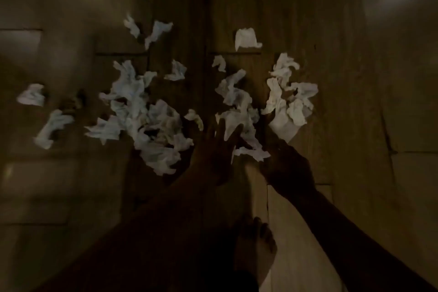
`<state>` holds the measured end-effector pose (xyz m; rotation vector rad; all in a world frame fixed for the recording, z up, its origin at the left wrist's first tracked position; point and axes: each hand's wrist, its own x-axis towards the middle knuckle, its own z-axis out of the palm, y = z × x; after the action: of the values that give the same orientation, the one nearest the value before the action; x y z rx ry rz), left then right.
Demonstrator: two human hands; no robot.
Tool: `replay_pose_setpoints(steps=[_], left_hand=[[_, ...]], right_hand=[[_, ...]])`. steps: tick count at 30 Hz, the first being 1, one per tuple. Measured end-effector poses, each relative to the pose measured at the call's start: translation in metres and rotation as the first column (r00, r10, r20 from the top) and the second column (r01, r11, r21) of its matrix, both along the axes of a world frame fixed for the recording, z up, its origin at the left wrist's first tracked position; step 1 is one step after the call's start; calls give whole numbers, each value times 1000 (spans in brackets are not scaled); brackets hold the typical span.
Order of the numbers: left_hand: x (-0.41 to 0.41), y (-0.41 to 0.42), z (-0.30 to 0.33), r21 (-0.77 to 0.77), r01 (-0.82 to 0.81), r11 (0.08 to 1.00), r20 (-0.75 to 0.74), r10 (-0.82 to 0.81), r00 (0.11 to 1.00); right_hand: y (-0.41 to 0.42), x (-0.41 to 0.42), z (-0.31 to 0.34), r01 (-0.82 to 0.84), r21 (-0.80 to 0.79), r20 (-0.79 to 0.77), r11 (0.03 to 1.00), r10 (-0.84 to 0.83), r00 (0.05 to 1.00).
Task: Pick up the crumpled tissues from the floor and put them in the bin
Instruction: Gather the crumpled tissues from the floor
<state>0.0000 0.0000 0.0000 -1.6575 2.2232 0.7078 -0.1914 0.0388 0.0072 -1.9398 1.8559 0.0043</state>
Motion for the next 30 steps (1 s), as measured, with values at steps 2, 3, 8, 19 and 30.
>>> replay_pose_setpoints(steps=[2,3,8,19,30], left_hand=[[-2,0,-27,-101,75,992,2,-75,997],[1,0,-46,-173,115,978,8,-115,993],[20,-10,-95,-267,88,960,-124,-125,984],[-26,-105,-99,-282,-340,897,-397,214,893],[-35,-124,-81,-244,-400,883,-524,226,821]], right_hand=[[2,-4,-30,-60,-3,52,998,60,997],[2,-6,-46,-97,-44,68,994,100,993],[6,3,-83,118,-128,184,985,-93,978],[-102,-45,-94,269,-149,-156,952,-291,944],[-141,-45,-84,428,-495,328,756,-294,898]])
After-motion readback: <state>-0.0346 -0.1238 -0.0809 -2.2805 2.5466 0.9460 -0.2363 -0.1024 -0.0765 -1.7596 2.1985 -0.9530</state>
